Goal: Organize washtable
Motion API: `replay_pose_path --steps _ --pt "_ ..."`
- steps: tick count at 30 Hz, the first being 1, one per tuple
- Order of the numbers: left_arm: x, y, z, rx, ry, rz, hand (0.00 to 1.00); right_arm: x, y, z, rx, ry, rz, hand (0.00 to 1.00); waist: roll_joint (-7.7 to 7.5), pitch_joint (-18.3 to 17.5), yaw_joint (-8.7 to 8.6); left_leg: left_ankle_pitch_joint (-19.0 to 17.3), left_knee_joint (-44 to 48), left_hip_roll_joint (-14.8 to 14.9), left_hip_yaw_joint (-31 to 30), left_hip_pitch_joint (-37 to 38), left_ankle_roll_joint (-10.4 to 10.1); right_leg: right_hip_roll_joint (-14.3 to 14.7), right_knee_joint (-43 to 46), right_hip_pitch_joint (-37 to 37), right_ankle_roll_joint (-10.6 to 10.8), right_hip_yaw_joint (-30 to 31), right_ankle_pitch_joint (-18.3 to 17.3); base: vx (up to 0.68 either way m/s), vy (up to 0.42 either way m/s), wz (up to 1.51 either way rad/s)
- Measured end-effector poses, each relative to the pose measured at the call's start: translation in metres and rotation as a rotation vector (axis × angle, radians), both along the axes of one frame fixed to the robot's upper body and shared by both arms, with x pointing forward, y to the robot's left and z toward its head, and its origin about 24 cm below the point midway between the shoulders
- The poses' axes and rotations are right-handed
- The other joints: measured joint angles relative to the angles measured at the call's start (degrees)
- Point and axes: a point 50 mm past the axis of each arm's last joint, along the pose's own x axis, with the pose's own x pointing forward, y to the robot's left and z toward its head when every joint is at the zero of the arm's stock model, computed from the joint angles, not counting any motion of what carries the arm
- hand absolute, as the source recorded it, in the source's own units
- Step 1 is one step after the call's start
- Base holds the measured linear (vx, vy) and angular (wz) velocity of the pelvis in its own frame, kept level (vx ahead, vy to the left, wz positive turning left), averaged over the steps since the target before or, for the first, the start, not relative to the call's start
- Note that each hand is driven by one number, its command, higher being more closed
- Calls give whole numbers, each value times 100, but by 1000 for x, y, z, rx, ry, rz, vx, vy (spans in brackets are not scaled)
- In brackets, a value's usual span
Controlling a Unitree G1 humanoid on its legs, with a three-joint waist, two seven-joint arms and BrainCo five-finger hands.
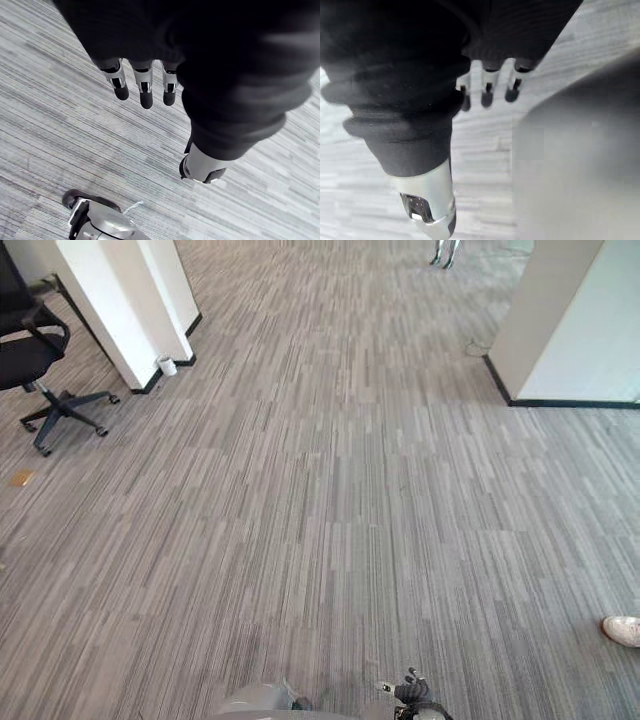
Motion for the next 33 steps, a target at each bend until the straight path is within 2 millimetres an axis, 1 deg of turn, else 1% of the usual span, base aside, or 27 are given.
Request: replay_pose_path --steps 1,4,5,7,9,11,12,13,14,15,16,17,18,19,20,22,23,24,25,26,27,28,29,30,31,32,33 --pt "2 1 0 3 -2 -14 0 0 1 0 1 -2 5 0 67 -5 -67 -35 -145 14 -111 291 50 -4 423 -71 -97 -121 182 286 3 29" --pt "8 9 2 24 -6 -48 0 2 5 0 13 -17 3 0 -39 -24 -132 -64 -668 180 -359 1086 47 85 633 -523 -411 -766 -561 329 -57 40" --pt "12 9 2 24 -13 -51 0 6 6 1 16 -33 -1 0 -36 -23 -192 -104 -801 312 -437 1255 -14 233 144 -760 -413 -989 -762 328 -104 37" --pt "21 8 3 22 -33 -56 0 12 4 3 15 -53 -17 0 -2 -16 -312 -152 -1043 523 -586 1558 -88 460 -928 -1111 -424 -1131 -757 391 -111 45" --pt "32 1 2 10 -60 -62 0 18 -1 7 2 -80 -38 0 165 -9 -408 -143 -1413 856 -678 1943 -211 734 -2689 -1313 -480 -1111 -297 506 -127 44" --pt "38 0 3 12 -76 -69 0 19 -1 7 -1 -82 -40 0 168 -3 -409 -116 -1429 938 -842 2250 -374 829 -3884 -1362 -696 -1150 526 755 -227 36" --pt "38 -3 3 4 -78 -63 0 20 -1 8 -2 -86 -39 0 231 -44 -462 -143 -1215 1029 -1054 2287 -422 882 -3818 -1350 -891 -1171 1362 829 -274 35" --pt "37 -7 2 -6 -77 -54 0 21 -1 8 -2 -88 -40 0 322 -61 -465 -123 -1079 1128 -1160 2266 -458 917 -3707 -1356 -823 -1183 1507 721 -243 25" --pt "43 -13 2 -23 -96 -28 0 28 -2 10 -6 -97 -30 0 478 -88 -394 118 -676 1307 -1280 2152 -823 1053 -3472 -1298 -918 -1365 1260 556 -187 11" --pt "47 -16 2 -33 -111 -16 0 28 -4 10 -12 -94 -29 0 508 -66 -375 390 -372 1270 -1343 2022 -870 1040 -3353 -1273 -952 -1428 1141 674 -246 11" --pt "52 -19 3 -41 -135 28 0 28 -9 11 -24 -92 -18 0 508 -2 -389 1261 484 1078 -1352 1651 -613 977 -3014 -1196 -1133 -1583 977 651 -273 -1" --pt "45 -17 2 -35 -121 54 0 27 -5 10 -27 -85 25 0 498 48 -333 2233 1524 1056 -1174 1265 -570 958 -3297 -666 -1249 -1573 826 666 -237 -11" --pt "42 -15 2 -29 -116 56 0 26 -4 9 -28 -80 42 0 496 55 -329 2097 2046 1117 -1007 1080 -511 1010 -3544 -341 -1251 -1482 716 656 -186 -20" --pt "43 -14 3 -25 -123 47 0 23 -1 8 -27 -64 57 0 506 86 -247 1542 2903 1375 -617 591 -392 1119 -3907 209 -1290 -1414 537 630 -137 -17" --pt "45 -13 4 -22 -139 42 0 19 1 5 -20 -37 61 0 461 120 -186 1142 3265 1438 -489 139 -398 1170 -4164 622 -1288 -1311 470 585 -145 -18" --pt "44 -10 5 -11 -135 25 0 19 4 4 -12 -30 64 0 417 150 -84 784 3185 1383 -406 -394 -476 1152 -4426 1006 -1272 -1198 438 502 -87 -35" --pt "42 -8 5 -8 -136 24 0 19 6 3 -6 -27 63 0 341 195 -69 597 2774 1199 -367 -769 -605 1049 -4610 1278 -1124 -1084 270 546 -21 -49" --pt "41 -8 5 -5 -131 15 0 22 5 4 -8 -33 66 0 383 230 -62 534 2001 1017 -371 -1067 -736 986 -4716 1478 -979 -1023 58 431 35 -38" --pt "40 -9 5 -10 -124 6 0 22 3 4 -13 -34 66 0 435 245 -73 547 1541 971 -394 -1159 -754 987 -4740 1543 -950 -1007 -9 368 101 -24" --pt "37 -12 4 -15 -117 -13 0 20 0 4 -21 -29 67 0 506 249 -72 682 423 819 -499 -1256 -891 972 -4742 1650 -912 -979 -234 378 168 -21" --pt "32 -11 3 -14 -104 -23 0 18 2 3 -19 -19 73 0 449 259 37 1433 -202 701 -603 -1301 -803 890 -4766 1806 -833 -882 -408 410 194 -30" --pt "27 -9 3 -10 -92 -22 0 16 3 3 -16 -13 75 0 430 237 111 1692 -334 645 -561 -1235 -753 839 -4838 1897 -811 -750 -481 659 191 -23" --pt "26 -6 3 -5 -85 -24 0 21 7 3 -11 -24 89 0 291 173 151 1471 44 564 -437 -1335 -977 881 -5124 2065 -972 -395 -561 584 137 -4" --pt "28 -5 4 -2 -92 -22 0 25 9 4 -11 -30 109 0 278 290 187 1415 962 593 -271 -1722 -1029 864 -5255 2211 -1109 -253 -328 606 176 4" --pt "28 -5 4 -2 -92 -18 0 29 10 5 -9 -39 111 0 311 361 230 1379 1607 623 -109 -2157 -1005 858 -5233 2260 -997 -146 -291 404 184 -21" --pt "14 -6 1 -13 -66 45 0 25 13 3 -2 -22 109 0 334 162 363 1367 840 630 -131 -2177 -782 786 -5152 2250 -848 -5 -371 399 199 -54" --pt "-7 -12 -2 -32 -3 75 0 20 12 1 1 -11 101 0 319 43 387 1538 328 594 -15 -2044 -219 734 -4770 2257 -558 125 -642 425 198 -50"
